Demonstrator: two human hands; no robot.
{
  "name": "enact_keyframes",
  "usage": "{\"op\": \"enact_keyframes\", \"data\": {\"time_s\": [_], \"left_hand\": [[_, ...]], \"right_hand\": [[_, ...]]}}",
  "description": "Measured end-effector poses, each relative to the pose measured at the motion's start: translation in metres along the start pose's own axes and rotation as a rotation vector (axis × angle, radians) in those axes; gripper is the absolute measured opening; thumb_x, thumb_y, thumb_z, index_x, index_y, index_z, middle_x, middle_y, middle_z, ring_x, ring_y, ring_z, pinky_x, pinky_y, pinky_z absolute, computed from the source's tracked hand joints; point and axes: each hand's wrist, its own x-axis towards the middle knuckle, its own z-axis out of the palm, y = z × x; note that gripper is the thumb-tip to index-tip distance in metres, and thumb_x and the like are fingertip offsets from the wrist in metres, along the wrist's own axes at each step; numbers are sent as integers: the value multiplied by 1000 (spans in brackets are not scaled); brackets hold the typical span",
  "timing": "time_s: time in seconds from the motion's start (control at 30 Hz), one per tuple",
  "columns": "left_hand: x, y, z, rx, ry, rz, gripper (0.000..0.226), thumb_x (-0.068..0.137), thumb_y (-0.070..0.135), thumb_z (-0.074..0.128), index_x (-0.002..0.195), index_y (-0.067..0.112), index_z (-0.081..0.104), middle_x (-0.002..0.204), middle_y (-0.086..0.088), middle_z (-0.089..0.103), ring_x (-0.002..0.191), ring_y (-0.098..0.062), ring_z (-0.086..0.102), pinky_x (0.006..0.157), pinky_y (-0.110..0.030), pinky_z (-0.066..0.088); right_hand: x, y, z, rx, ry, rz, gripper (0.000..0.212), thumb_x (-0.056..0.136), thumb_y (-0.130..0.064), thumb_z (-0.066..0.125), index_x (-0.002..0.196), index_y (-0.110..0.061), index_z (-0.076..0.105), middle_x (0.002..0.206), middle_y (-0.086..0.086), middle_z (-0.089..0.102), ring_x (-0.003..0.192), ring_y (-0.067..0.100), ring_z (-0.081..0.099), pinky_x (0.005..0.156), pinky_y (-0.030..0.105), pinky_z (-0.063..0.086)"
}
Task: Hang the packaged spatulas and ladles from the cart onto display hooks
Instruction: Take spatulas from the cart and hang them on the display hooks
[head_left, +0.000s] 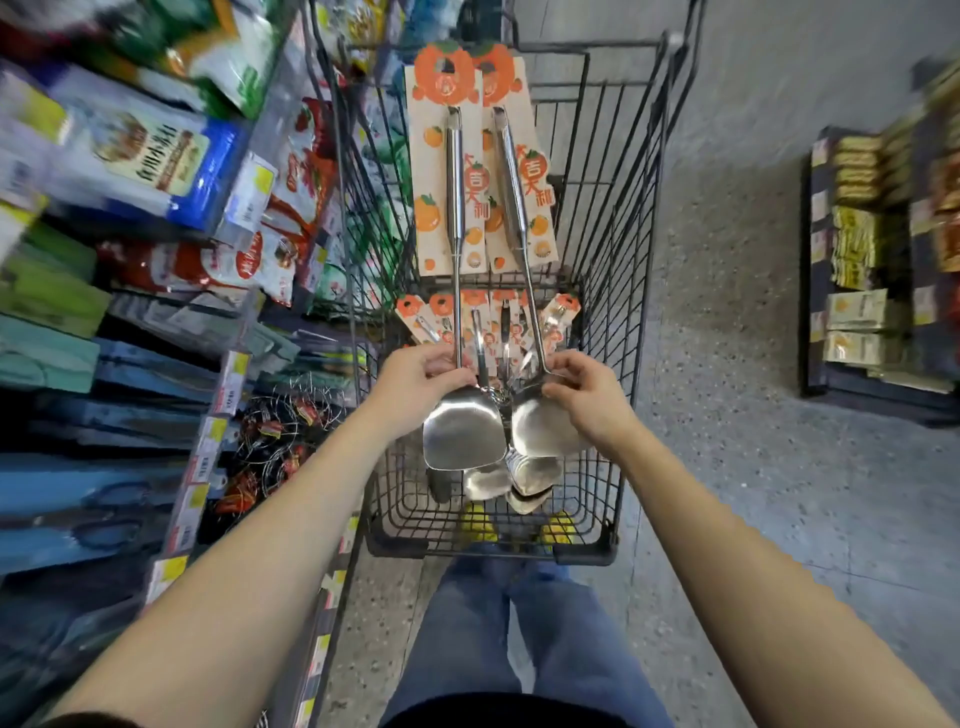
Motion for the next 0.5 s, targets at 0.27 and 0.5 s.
{"op": "enact_keyframes", "data": {"time_s": [0.27,0.5], "left_hand": [[-50,44,-26,-96,183,56,27,88,21,80,114,14,74,80,7,79,79,-1,72,74,-18,53],[-128,84,-31,-157,427,89,17,88,12,80,100,24,76,68,13,73,63,8,63,63,-9,46]], "right_hand": [[-13,-58,-4,5,40,-206,22,90,-2,69,108,-16,69,108,1,71,106,17,66,102,36,51],[-49,-115,-23,-9,-60,-382,25,90,2,71,103,-19,67,96,-6,69,91,8,65,83,8,49]]}}
